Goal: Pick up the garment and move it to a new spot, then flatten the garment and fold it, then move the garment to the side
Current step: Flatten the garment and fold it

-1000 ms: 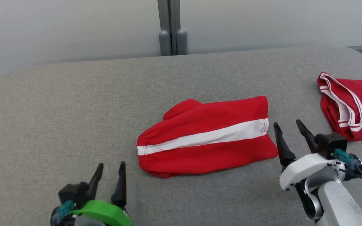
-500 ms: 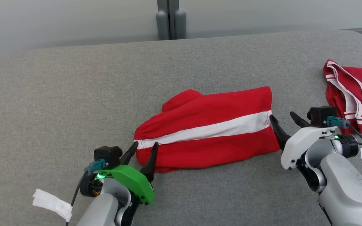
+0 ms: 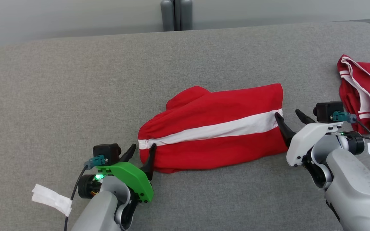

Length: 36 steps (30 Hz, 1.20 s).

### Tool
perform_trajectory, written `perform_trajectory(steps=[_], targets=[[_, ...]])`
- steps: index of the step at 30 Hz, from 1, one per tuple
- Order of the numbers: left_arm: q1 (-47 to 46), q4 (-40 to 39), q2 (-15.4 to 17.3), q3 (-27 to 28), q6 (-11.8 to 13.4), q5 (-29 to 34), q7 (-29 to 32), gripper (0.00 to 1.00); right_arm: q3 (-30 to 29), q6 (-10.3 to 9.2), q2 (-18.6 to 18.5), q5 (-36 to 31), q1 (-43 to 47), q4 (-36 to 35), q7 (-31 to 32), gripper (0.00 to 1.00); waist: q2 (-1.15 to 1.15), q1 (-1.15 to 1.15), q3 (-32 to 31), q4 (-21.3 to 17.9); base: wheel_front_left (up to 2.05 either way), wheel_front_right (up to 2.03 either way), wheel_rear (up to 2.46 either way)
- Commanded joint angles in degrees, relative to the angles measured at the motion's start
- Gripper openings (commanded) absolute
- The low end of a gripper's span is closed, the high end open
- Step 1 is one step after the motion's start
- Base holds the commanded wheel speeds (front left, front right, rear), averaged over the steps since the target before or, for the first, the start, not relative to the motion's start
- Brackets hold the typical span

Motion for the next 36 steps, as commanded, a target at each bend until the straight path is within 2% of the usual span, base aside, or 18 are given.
perform_trajectory(steps=[1, 3, 4, 6, 15, 22, 29, 36], targets=[[-1.16, 0.17, 0.37, -0.18, -0.27, -1.05, -0.16, 1.0, 0.72, -0.09, -0.04, 1.58, -0.59, 0.41, 0.36, 1.0, 0.0, 0.0, 0.39, -0.01, 0.0, 0.0, 0.0], [-1.74, 0.39, 0.37, -0.29, -0.57, -1.81, 0.28, 1.0, 1.65, -0.09, 0.06, 4.17, -1.03, 0.15, 0.91, 1.0, 0.0, 0.0, 0.88, -0.08, 0.0, 0.0, 0.0], [-2.06, 0.52, 0.35, -0.48, -0.56, -2.36, 0.66, 0.79, 2.32, -0.09, 0.08, 5.97, -1.16, -0.3, 1.24, 1.0, 0.0, 0.0, 1.12, -0.12, 0.0, 0.0, 0.0], [-2.73, 0.55, 0.47, -0.98, -0.81, -3.04, 0.77, 0.0, 3.38, -0.09, -0.56, 9.03, -1.41, -1.03, 1.87, 1.0, 0.0, 0.0, 1.64, -0.26, 0.0, 0.0, 0.0], [-4.73, 0.93, 1.7, -3.35, -1.03, -4.69, 0.06, 0.0, 9.69, -0.09, -3.95, 21.41, -3.02, -5.17, 5.09, 1.0, 0.0, 0.0, 4.13, -0.31, 0.0, 0.0, 0.0], [-5.94, 1.05, 2.88, -4.72, -1.01, -5.29, -0.9, 0.0, 16.32, -0.06, -8.46, 29.1, -4.19, -10.17, 5.38, 1.0, 0.0, 0.0, 5.45, 0.06, 0.0, 0.0, 0.0], [-6.48, 1.18, 3.47, -5.79, -1.02, -6.02, -1.63, 0.0, 22.61, -0.06, -12.26, 34.25, -4.6, -14.71, 3.45, 1.0, 0.0, 0.0, 5.8, 0.09, 0.0, 0.0, 0.0], [-6.58, 1.14, 3.99, -6.14, -1.02, -6.55, -2.22, 0.0, 26.6, -0.06, -15.69, 35.36, -3.41, -18.78, -0.11, 1.0, 0.0, 0.0, 5.52, -0.56, 0.0, 0.0, 0.0]])
